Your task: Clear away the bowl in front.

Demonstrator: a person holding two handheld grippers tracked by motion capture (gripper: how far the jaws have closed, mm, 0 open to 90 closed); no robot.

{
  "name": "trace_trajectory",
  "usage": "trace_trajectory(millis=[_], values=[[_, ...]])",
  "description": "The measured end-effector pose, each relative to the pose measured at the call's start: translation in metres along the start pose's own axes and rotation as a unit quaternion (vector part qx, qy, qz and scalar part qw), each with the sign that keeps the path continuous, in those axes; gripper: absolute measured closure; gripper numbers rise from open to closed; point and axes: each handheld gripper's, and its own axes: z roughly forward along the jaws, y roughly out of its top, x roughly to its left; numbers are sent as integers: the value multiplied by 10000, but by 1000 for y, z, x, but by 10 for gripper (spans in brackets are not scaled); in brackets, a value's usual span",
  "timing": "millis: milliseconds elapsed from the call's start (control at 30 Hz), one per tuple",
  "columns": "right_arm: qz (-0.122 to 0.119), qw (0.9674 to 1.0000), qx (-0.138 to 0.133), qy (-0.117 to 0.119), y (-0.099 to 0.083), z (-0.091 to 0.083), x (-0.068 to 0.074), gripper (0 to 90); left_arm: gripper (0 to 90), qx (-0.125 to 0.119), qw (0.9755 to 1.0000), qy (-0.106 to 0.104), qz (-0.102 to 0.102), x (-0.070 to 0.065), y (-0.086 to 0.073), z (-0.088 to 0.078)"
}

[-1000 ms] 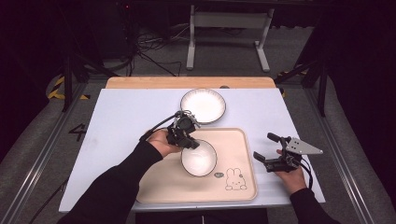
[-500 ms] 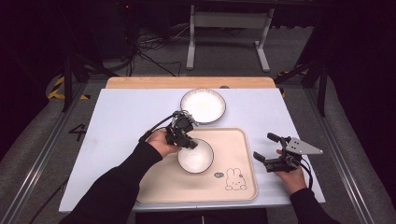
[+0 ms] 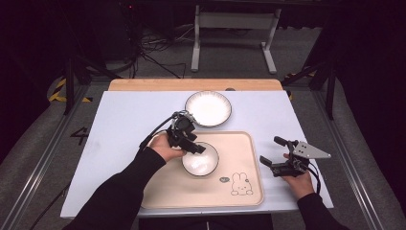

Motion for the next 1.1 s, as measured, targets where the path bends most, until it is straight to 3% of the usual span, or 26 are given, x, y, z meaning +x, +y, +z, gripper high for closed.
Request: trace_trajectory(millis=[133,233,333,467,633,667,733,833,1100], values=[[16,10000,2,3,0,0,0,18,118,-347,9993,-128,38,-2,-5,-10],[19,10000,15,12,0,0,-1,19,71,-466,9988,-110,57,-5,-8,-16],[35,10000,14,28,0,1,-1,21,46,-684,9976,-99,77,-6,-12,-23],[72,10000,24,45,0,0,-2,21,31,-1078,9942,14,65,-9,-25,-37],[89,9999,12,63,0,0,-2,21,24,-1456,9893,-76,59,-8,-41,-50],[89,9999,12,63,0,0,-2,21,24,-1456,9893,-76,59,-8,-41,-50],[93,9999,12,57,0,0,-2,21,22,-1711,9852,-76,42,-8,-53,-58],[100,9999,13,55,0,0,-2,21,21,-1902,9817,0,88,-8,-63,-66],[109,9999,15,43,0,1,-3,21,21,-2418,9695,400,60,-9,-95,-82]])
